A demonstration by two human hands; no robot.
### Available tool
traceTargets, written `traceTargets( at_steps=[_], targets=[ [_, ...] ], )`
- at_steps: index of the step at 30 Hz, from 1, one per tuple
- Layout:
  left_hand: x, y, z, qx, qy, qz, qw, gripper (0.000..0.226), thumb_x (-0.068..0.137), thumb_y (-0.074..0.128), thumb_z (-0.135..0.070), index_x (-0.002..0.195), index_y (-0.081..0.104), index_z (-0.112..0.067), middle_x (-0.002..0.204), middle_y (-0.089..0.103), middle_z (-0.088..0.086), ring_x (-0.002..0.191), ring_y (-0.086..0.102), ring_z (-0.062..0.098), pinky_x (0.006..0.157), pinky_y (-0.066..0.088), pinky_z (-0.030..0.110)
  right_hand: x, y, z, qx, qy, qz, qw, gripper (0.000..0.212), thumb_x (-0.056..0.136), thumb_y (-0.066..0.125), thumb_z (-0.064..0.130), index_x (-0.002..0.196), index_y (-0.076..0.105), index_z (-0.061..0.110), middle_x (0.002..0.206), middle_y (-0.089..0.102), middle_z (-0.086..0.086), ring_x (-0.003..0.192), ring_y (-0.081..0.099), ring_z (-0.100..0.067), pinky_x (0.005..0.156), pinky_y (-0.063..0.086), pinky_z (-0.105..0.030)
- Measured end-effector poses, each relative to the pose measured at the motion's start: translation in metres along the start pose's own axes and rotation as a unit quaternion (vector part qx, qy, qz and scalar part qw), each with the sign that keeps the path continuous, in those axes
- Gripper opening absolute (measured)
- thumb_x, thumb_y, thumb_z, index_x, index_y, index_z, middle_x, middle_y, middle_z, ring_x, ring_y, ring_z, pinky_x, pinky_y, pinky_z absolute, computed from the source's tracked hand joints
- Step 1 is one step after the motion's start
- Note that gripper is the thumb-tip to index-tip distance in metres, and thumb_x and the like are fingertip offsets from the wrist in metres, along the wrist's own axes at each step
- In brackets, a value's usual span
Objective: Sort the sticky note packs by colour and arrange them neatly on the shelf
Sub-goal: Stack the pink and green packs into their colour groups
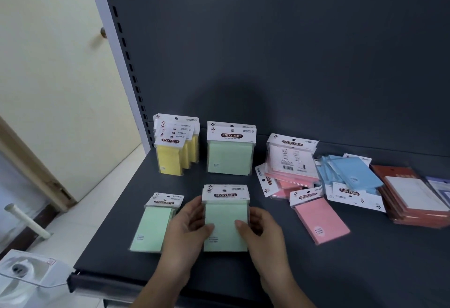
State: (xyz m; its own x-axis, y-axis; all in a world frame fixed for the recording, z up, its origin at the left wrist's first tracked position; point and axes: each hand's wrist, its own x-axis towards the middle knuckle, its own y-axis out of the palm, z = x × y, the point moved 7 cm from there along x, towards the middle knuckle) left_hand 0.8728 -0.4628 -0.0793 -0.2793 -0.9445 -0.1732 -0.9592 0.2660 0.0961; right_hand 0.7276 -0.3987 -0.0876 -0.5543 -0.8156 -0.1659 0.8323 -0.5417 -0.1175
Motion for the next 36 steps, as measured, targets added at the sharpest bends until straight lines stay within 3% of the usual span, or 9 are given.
traceTargets(
  at_steps=[5,7,10,14,16,22,26,31,36],
  targets=[
    [0.033,0.013,-0.021,0.171,0.149,-0.035,0.973,0.072,0.079,0.055,0.014,0.133,0.044,-0.033,0.126,0.056,-0.009,0.119,0.050,0.005,0.101,0.041,0.022,0.027,0.009,0.015,0.011,-0.081,-0.039,0.996,0.039,0.083,0.064,-0.001,0.103,0.055,0.030,0.097,0.066,0.015,0.087,0.061,0.009,0.077,0.048,-0.010],
    [0.046,0.021,-0.026,0.214,0.180,-0.054,0.959,0.074,0.079,0.056,0.012,0.138,0.037,-0.030,0.124,0.048,-0.010,0.118,0.043,0.006,0.094,0.034,0.007,0.040,0.014,0.021,-0.014,-0.116,-0.046,0.992,0.038,0.084,0.063,0.002,0.114,0.056,0.025,0.105,0.066,0.013,0.096,0.060,0.006,0.084,0.048,-0.012],
    [0.062,0.028,-0.031,0.234,0.192,-0.077,0.950,0.073,0.082,0.057,0.009,0.143,0.030,-0.021,0.122,0.041,-0.010,0.115,0.035,0.004,0.087,0.026,0.004,0.059,0.020,0.026,-0.060,-0.154,-0.067,0.984,0.038,0.087,0.061,0.008,0.124,0.055,0.015,0.116,0.063,0.004,0.109,0.057,-0.006,0.096,0.046,-0.025],
    [0.084,0.030,-0.018,0.235,0.177,-0.081,0.952,0.078,0.083,0.060,0.002,0.147,0.019,-0.018,0.125,0.044,-0.010,0.121,0.042,0.012,0.101,0.036,0.025,0.078,0.022,0.031,-0.125,-0.174,-0.106,0.971,0.042,0.089,0.059,0.010,0.130,0.050,0.008,0.123,0.055,-0.005,0.117,0.050,-0.018,0.103,0.039,-0.032],
    [0.090,0.029,-0.015,0.231,0.185,-0.091,0.951,0.074,0.084,0.061,-0.001,0.145,0.023,-0.015,0.126,0.047,-0.006,0.121,0.046,0.018,0.104,0.039,0.036,0.084,0.022,0.031,-0.141,-0.179,-0.119,0.966,0.042,0.090,0.057,0.010,0.132,0.049,0.008,0.120,0.054,-0.007,0.114,0.051,-0.021,0.102,0.040,-0.036],
    [0.096,0.033,-0.014,0.283,0.221,-0.116,0.926,0.051,0.086,0.060,-0.006,0.133,0.042,-0.010,0.127,0.048,0.003,0.120,0.044,0.017,0.088,0.030,0.009,0.092,0.027,0.028,-0.197,-0.200,-0.120,0.952,0.046,0.088,0.056,0.007,0.132,0.046,0.010,0.122,0.051,-0.004,0.115,0.048,-0.017,0.101,0.041,-0.033],
    [0.101,0.033,-0.012,0.302,0.220,-0.135,0.918,0.046,0.087,0.060,-0.010,0.130,0.045,-0.011,0.125,0.049,0.002,0.117,0.046,0.017,0.088,0.035,0.020,0.094,0.027,0.024,-0.203,-0.195,-0.128,0.951,0.041,0.088,0.057,0.007,0.128,0.050,0.009,0.119,0.051,-0.003,0.111,0.049,-0.016,0.097,0.042,-0.029],
    [0.110,0.029,-0.007,0.396,0.192,-0.181,0.880,0.040,0.086,0.063,-0.017,0.122,0.053,-0.004,0.111,0.059,0.013,0.103,0.054,0.030,0.091,0.039,0.037,0.100,0.033,0.021,-0.224,-0.182,-0.106,0.952,0.043,0.088,0.053,0.006,0.131,0.047,0.007,0.127,0.050,-0.005,0.118,0.048,-0.018,0.100,0.042,-0.033],
    [0.114,0.032,-0.003,0.436,0.178,-0.175,0.865,0.040,0.087,0.062,-0.021,0.121,0.052,-0.004,0.112,0.058,0.014,0.108,0.051,0.032,0.096,0.037,0.040,0.099,0.036,0.019,-0.233,-0.168,-0.089,0.954,0.050,0.090,0.053,0.011,0.138,0.038,0.007,0.135,0.044,-0.006,0.126,0.042,-0.018,0.104,0.039,-0.033]
  ],
)
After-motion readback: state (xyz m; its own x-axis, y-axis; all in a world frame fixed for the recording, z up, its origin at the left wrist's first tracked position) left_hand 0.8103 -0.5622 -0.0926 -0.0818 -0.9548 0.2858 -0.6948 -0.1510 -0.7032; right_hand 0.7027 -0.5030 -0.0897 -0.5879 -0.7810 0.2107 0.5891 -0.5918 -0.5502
